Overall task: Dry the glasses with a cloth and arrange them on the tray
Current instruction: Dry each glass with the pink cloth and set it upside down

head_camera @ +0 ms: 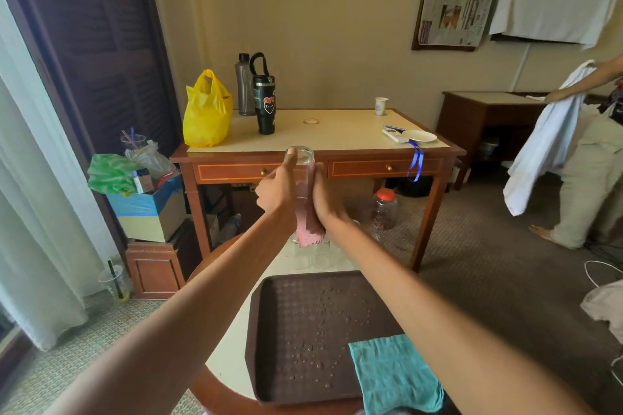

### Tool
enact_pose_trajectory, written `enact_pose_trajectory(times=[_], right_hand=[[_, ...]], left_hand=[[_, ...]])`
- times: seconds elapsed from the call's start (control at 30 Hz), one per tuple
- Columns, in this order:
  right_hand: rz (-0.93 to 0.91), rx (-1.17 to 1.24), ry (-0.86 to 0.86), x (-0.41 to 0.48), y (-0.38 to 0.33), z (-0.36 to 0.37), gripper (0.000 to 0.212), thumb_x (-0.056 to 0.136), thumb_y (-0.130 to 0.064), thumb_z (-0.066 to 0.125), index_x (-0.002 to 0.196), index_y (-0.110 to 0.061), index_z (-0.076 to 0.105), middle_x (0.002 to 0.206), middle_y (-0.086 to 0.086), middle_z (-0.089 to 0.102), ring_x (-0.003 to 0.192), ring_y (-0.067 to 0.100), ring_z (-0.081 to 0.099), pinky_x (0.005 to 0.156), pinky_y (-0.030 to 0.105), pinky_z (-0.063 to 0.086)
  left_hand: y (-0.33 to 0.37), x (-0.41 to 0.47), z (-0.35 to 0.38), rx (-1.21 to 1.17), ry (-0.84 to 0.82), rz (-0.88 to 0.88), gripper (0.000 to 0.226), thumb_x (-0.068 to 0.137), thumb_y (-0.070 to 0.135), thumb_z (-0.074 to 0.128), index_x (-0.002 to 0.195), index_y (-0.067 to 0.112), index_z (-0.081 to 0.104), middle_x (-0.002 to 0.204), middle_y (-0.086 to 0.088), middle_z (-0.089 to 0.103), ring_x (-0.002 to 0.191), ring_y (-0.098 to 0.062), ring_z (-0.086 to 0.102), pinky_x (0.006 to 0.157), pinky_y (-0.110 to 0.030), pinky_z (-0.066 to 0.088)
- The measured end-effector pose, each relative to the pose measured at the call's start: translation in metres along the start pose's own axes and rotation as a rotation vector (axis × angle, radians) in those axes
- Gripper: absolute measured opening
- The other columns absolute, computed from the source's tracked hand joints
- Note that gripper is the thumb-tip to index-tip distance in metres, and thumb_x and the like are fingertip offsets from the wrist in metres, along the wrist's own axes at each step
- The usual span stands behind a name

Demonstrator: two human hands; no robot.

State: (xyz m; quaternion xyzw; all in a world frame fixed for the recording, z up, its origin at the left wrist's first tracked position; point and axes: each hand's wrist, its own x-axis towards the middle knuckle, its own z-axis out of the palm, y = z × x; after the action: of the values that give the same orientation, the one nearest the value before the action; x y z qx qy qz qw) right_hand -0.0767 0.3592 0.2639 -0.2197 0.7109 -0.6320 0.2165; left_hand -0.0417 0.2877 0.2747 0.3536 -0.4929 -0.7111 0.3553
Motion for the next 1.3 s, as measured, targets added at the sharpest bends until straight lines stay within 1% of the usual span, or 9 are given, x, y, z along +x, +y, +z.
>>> enact_pose_trajectory(times=[0.1,0.27,0.4,0.5,0.63,0.83,1.03,1.2,1.3], right_hand=[[-0.152,-0.064,0.008,-0.006,0.006,0.005,0.065,0.107,-0.051,0.019,0.121,-0.002,0.059,0.098,0.009,0.069,0.087,0.019,0.068,0.077,0.023,0.055],[-0.203,-0.046,0.039,0.022,0.016,0.013,0.050,0.088,-0.080,0.039,0.091,-0.031,0.051,0.083,0.002,0.064,0.080,0.032,0.067,0.081,0.060,0.057],[-0.193,0.096,0.048,0.015,-0.020,0.003,0.050,0.107,-0.052,0.027,0.083,-0.020,0.057,0.066,0.004,0.057,0.049,0.014,0.057,0.052,0.029,0.053],[-0.039,0.073,0.065,0.026,-0.023,0.000,0.063,0.104,-0.061,0.017,0.079,-0.022,0.061,0.073,0.004,0.062,0.072,0.019,0.065,0.076,0.031,0.054],[0.058,0.087,-0.035,0.013,-0.015,0.005,0.070,0.102,-0.064,0.014,0.129,-0.017,0.058,0.131,0.005,0.056,0.121,0.021,0.054,0.108,0.040,0.042],[-0.151,-0.047,-0.052,0.002,0.009,0.007,0.064,0.107,-0.052,0.014,0.108,-0.012,0.064,0.093,0.006,0.071,0.074,0.017,0.068,0.056,0.009,0.049],[-0.299,-0.034,0.147,0.028,0.000,0.008,0.038,0.101,-0.058,0.040,0.088,-0.024,0.052,0.076,-0.002,0.063,0.066,0.015,0.064,0.071,0.041,0.060],[-0.202,0.040,0.033,0.027,-0.032,-0.011,0.055,0.110,-0.045,0.018,0.090,-0.008,0.055,0.064,0.010,0.063,0.034,0.005,0.050,0.034,0.016,0.040],[-0.118,0.057,-0.003,0.031,-0.026,-0.013,0.062,0.110,-0.044,0.013,0.105,-0.003,0.059,0.074,0.004,0.068,0.054,0.006,0.058,0.041,0.013,0.043]], left_hand=[[0.000,0.006,-0.004,-0.021,-0.056,-0.024,0.038,0.088,0.055,0.071,0.092,0.017,0.071,0.102,-0.007,0.073,0.102,-0.026,0.069,0.087,-0.038,0.056],[-0.002,0.006,-0.005,-0.071,-0.095,-0.004,0.022,0.096,0.045,0.068,0.091,0.024,0.068,0.105,-0.005,0.073,0.095,-0.018,0.069,0.069,-0.030,0.051],[-0.003,0.001,-0.003,-0.017,-0.162,-0.021,0.031,0.101,0.049,0.058,0.106,0.022,0.073,0.094,-0.003,0.074,0.085,-0.017,0.069,0.074,-0.033,0.057],[-0.007,0.000,-0.003,0.010,-0.173,0.025,0.037,0.098,0.055,0.060,0.109,0.023,0.073,0.095,-0.002,0.072,0.092,-0.019,0.070,0.083,-0.037,0.058],[-0.006,0.003,-0.004,0.021,-0.050,0.058,0.037,0.086,0.059,0.073,0.102,0.026,0.073,0.107,-0.002,0.074,0.103,-0.021,0.068,0.098,-0.040,0.055],[0.002,0.010,-0.009,-0.041,-0.096,0.106,0.042,0.092,0.048,0.072,0.124,0.023,0.061,0.113,0.003,0.068,0.104,-0.016,0.066,0.089,-0.037,0.055],[-0.003,-0.001,0.002,-0.042,-0.183,0.071,0.030,0.105,0.046,0.052,0.118,0.023,0.065,0.102,-0.001,0.071,0.090,-0.013,0.066,0.069,-0.027,0.051],[-0.016,-0.010,0.005,-0.017,-0.178,0.079,0.038,0.102,0.057,0.051,0.121,0.029,0.068,0.117,-0.005,0.073,0.107,-0.022,0.069,0.093,-0.039,0.057],[-0.018,-0.011,0.000,-0.042,-0.157,0.092,0.027,0.098,0.052,0.063,0.111,0.030,0.071,0.113,0.003,0.073,0.105,-0.015,0.067,0.092,-0.033,0.051]])
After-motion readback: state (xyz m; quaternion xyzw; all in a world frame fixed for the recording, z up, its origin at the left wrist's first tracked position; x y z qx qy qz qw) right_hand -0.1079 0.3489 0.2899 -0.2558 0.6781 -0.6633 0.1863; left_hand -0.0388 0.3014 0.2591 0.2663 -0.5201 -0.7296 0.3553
